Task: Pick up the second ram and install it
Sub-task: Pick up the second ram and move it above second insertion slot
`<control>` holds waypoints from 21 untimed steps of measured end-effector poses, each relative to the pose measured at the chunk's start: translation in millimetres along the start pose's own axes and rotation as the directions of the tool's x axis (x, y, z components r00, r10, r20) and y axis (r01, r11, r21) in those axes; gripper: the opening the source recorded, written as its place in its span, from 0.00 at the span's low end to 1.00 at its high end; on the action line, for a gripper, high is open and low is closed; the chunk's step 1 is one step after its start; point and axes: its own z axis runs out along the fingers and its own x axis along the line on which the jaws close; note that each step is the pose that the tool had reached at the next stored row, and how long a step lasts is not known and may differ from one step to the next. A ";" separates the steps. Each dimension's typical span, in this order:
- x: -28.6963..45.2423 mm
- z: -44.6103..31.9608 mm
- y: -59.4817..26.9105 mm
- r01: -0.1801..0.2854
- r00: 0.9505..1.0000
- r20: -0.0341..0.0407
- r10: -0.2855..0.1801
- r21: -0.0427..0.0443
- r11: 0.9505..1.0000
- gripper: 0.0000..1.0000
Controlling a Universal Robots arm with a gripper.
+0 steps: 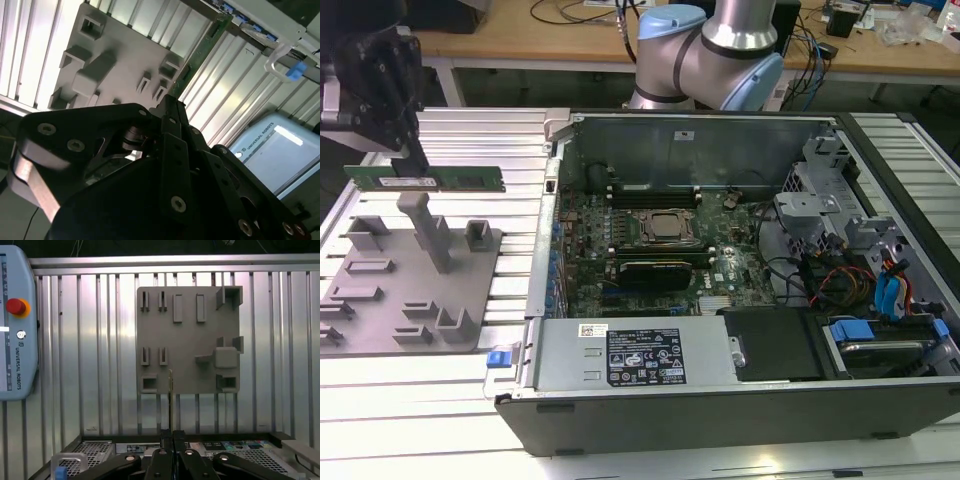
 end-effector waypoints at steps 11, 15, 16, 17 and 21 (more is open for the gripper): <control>-0.8 -0.7 -41.6 0.000 1.000 0.000 0.000 0.000 1.000 0.09; -1.2 -1.1 -62.3 0.000 1.000 0.000 0.000 0.000 1.000 0.09; -1.3 -1.2 -68.7 0.000 1.000 0.000 0.000 0.000 1.000 0.09; -1.4 -1.3 -73.7 0.000 1.000 0.000 0.000 0.000 1.000 0.09; -2.0 -1.8 -100.2 0.000 1.000 0.000 0.000 0.000 1.000 0.09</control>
